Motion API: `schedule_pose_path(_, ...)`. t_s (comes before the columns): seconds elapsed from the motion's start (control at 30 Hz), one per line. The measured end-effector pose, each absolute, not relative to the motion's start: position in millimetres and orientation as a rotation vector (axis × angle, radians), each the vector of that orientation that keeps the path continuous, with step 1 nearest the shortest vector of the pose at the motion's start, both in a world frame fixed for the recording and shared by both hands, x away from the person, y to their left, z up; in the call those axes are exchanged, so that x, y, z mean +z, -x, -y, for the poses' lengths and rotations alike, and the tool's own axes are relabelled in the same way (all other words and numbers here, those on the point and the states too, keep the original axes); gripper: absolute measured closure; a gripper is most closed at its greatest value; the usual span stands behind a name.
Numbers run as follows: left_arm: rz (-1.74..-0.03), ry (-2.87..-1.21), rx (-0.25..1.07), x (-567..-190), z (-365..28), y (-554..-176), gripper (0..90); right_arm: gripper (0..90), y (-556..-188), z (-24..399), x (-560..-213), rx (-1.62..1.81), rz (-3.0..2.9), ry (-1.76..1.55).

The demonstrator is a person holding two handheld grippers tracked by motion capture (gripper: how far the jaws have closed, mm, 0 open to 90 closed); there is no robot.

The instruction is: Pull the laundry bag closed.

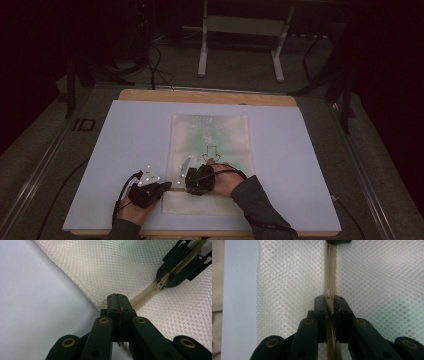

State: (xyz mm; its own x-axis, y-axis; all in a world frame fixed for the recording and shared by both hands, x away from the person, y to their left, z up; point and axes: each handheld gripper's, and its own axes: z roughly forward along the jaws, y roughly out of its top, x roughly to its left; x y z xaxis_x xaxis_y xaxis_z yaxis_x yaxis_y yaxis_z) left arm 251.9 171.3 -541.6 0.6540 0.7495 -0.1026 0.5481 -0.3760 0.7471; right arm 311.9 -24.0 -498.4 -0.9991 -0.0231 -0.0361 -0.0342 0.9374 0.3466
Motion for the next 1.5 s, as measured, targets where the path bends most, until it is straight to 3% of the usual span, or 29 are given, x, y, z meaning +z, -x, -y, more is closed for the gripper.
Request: schedule_pose_path(1.5, -1.002, -2.081, 0.327, -542, -171, -252, 89.5, 82.2, -316, 40, -494, 0.457, -3.103, 0.045)
